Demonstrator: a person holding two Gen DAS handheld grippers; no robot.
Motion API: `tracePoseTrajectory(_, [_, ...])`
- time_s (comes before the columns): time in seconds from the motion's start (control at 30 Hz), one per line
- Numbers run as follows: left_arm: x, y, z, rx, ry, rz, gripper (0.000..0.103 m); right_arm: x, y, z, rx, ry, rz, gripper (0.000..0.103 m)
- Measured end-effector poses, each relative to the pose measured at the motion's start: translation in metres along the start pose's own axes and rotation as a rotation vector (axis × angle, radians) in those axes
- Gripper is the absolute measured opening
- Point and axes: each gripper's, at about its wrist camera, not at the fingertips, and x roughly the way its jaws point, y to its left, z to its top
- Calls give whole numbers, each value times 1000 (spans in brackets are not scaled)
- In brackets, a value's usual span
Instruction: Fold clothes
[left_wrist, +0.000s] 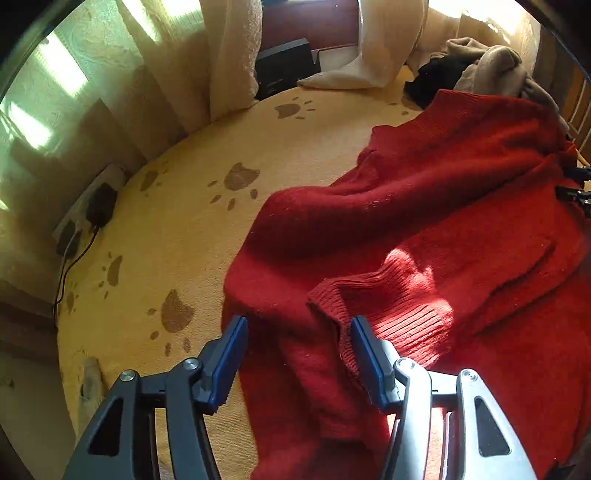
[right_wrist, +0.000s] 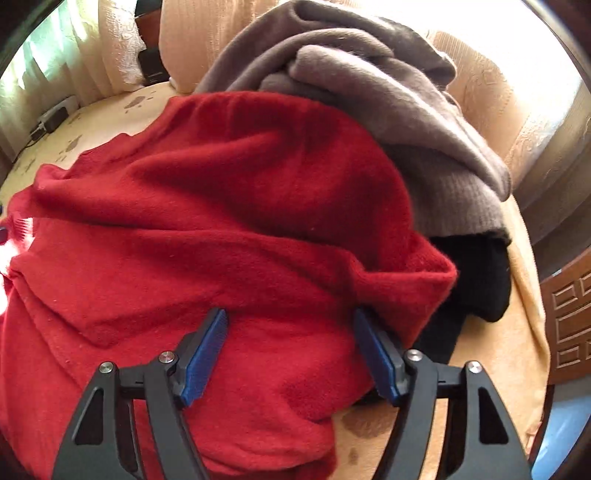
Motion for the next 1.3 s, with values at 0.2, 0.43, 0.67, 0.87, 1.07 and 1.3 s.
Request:
tracePoseTrajectory(0.2, [-26, -14, 2, -33, -94, -53, 60, -9, 5, 4, -31, -10, 2, 76])
tracePoseTrajectory(0.43, [7, -72, 9, 86, -40, -66, 67, -37, 9, 5, -23, -51, 48, 79])
tracePoseTrajectory(0.67, [30, -58, 2, -92, -28, -119, 81, -11, 21, -1, -86, 68, 14, 83])
tracePoseTrajectory(0.87, [27, -62, 4, -118, -14, -93, 81, -10, 24, 14, -81, 90, 12, 85])
tracePoseTrajectory(1.07, [0, -71, 3, -140, -47, -71, 81, -34, 28, 23, -74, 53, 39, 86])
tracePoseTrajectory(1.3, [-29, -110, -14, -100, -61, -102, 81, -61, 34, 28, -83, 24, 105, 86])
